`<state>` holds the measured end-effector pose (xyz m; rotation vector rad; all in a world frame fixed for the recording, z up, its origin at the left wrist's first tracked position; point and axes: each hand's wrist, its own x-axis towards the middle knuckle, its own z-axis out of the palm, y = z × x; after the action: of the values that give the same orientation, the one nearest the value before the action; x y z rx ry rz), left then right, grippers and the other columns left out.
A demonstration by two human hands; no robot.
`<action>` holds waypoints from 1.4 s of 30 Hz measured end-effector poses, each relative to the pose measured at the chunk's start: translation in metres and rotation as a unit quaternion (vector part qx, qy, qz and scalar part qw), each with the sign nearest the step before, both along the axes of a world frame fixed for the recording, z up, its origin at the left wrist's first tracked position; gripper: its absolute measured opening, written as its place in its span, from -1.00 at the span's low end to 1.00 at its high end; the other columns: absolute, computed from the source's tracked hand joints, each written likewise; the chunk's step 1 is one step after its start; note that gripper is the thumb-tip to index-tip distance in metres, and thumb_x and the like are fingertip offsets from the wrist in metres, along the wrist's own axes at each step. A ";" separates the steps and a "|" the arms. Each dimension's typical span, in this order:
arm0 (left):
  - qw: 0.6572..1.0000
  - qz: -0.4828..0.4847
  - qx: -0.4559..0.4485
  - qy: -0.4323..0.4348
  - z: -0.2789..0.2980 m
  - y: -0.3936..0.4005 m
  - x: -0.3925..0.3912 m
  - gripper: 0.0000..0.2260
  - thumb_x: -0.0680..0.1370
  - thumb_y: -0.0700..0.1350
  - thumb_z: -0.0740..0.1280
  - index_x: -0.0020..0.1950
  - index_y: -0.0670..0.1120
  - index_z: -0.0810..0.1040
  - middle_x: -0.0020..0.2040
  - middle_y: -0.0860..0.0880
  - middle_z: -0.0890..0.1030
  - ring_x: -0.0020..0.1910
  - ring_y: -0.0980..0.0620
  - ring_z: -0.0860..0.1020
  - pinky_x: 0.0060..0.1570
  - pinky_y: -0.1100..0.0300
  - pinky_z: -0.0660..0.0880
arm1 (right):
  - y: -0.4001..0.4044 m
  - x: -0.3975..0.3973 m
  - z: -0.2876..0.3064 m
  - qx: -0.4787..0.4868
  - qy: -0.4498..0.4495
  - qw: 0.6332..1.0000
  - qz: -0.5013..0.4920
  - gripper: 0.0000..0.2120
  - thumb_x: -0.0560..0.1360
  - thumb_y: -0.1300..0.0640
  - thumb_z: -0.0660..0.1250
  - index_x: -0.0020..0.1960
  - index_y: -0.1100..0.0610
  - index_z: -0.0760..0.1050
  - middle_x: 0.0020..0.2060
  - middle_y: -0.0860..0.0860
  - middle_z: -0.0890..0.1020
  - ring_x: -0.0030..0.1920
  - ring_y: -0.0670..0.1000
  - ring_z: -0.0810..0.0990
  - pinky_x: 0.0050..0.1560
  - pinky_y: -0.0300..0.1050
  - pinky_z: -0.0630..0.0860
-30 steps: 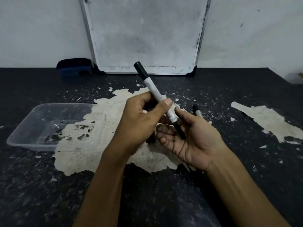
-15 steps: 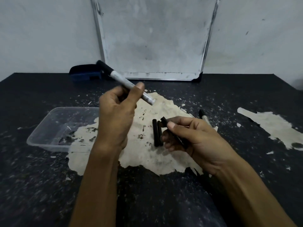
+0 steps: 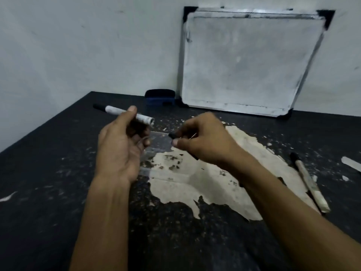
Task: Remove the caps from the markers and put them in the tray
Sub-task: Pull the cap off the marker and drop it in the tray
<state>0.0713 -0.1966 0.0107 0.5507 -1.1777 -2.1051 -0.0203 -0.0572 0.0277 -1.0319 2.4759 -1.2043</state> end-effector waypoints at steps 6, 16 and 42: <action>1.000 0.013 -0.012 -0.006 -0.009 -0.016 0.018 -0.88 0.52 -0.11 0.42 -0.21 -0.07 0.57 -0.32 -0.04 0.61 -0.38 0.07 0.53 -0.38 0.18 0.43 | -0.065 0.001 -0.037 0.212 0.164 0.963 0.028 -0.80 0.39 0.17 0.45 0.02 0.10 0.60 -0.05 0.10 0.64 -0.11 0.15 0.63 -0.17 0.00 0.58; 1.000 0.004 -0.016 -0.002 -0.011 -0.016 0.026 -0.91 0.51 -0.11 0.43 -0.19 -0.03 0.59 -0.32 0.01 0.62 -0.32 0.06 0.49 -0.36 0.17 0.39 | -0.070 0.004 -0.045 0.239 0.165 0.956 0.035 -0.84 0.38 0.20 0.45 -0.04 0.15 0.60 -0.10 0.08 0.63 -0.19 0.11 0.57 -0.27 -0.06 0.51; 0.981 -0.191 0.006 0.035 -0.021 0.115 -0.047 -0.97 0.54 -0.16 0.37 -0.09 -0.08 0.55 -0.31 -0.08 0.64 -0.35 0.03 0.47 -0.40 0.19 0.39 | 0.138 -0.064 -0.026 0.271 -0.029 0.961 -0.048 -0.26 0.27 -0.04 0.59 0.40 -0.01 0.41 0.23 0.02 0.54 0.15 0.04 0.55 0.11 -0.06 0.54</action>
<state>0.0243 -0.0812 -0.0107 0.2670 -1.3125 -2.4317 -0.0844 0.0807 0.0013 -0.7197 2.6036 -0.5032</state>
